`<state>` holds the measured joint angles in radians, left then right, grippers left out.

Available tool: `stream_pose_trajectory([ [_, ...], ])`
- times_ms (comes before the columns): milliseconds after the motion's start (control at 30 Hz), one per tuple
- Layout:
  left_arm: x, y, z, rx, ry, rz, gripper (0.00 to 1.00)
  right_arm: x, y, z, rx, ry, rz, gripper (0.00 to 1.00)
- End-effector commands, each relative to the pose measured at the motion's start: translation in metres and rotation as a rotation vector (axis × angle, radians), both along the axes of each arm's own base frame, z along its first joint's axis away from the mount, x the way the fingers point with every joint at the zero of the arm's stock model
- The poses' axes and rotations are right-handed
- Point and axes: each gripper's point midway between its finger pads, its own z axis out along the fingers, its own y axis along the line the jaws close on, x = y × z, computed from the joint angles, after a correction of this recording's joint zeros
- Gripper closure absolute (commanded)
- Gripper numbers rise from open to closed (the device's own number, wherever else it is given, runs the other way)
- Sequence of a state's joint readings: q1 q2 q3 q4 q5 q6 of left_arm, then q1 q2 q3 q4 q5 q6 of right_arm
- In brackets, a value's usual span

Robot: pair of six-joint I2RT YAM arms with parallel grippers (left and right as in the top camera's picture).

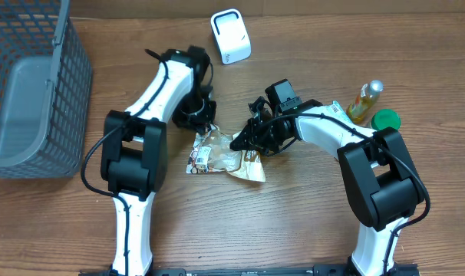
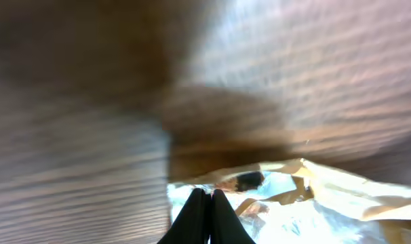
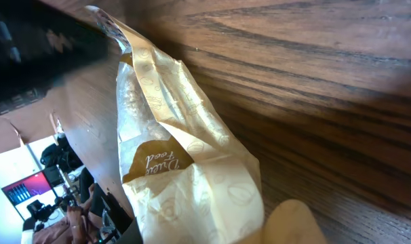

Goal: Scan the item barcode
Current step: 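Grasp the Pantry bag's edge with the right gripper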

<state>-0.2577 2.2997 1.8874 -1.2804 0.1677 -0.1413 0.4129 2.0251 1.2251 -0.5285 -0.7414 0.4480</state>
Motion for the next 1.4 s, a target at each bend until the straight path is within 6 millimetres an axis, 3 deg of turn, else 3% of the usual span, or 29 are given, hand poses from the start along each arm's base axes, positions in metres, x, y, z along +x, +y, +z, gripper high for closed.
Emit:
stream_pose_trajectory([
  [0,0.029,0.021,0.055,0.01,-0.154,0.093,0.96,-0.001,-0.003,-0.006,-0.01,0.004,0.0,0.96],
  [233,0.046,0.09,0.121,0.046,-0.309,0.326,0.94,-0.002,-0.003,-0.006,-0.012,0.008,0.0,0.96],
  [300,0.045,0.12,0.135,0.046,-0.328,0.435,0.92,-0.002,-0.003,-0.006,-0.011,0.007,0.0,0.96],
  [500,0.038,0.156,0.136,0.057,-0.307,0.53,0.87,-0.002,-0.003,-0.006,-0.012,0.009,0.0,0.96],
  [567,0.034,0.162,0.135,0.063,-0.289,0.544,0.01,-0.002,-0.003,-0.006,-0.013,0.01,0.0,0.96],
  [1367,0.034,0.164,0.135,0.066,-0.29,0.547,0.0,-0.001,-0.003,-0.006,-0.011,0.006,0.0,0.96],
])
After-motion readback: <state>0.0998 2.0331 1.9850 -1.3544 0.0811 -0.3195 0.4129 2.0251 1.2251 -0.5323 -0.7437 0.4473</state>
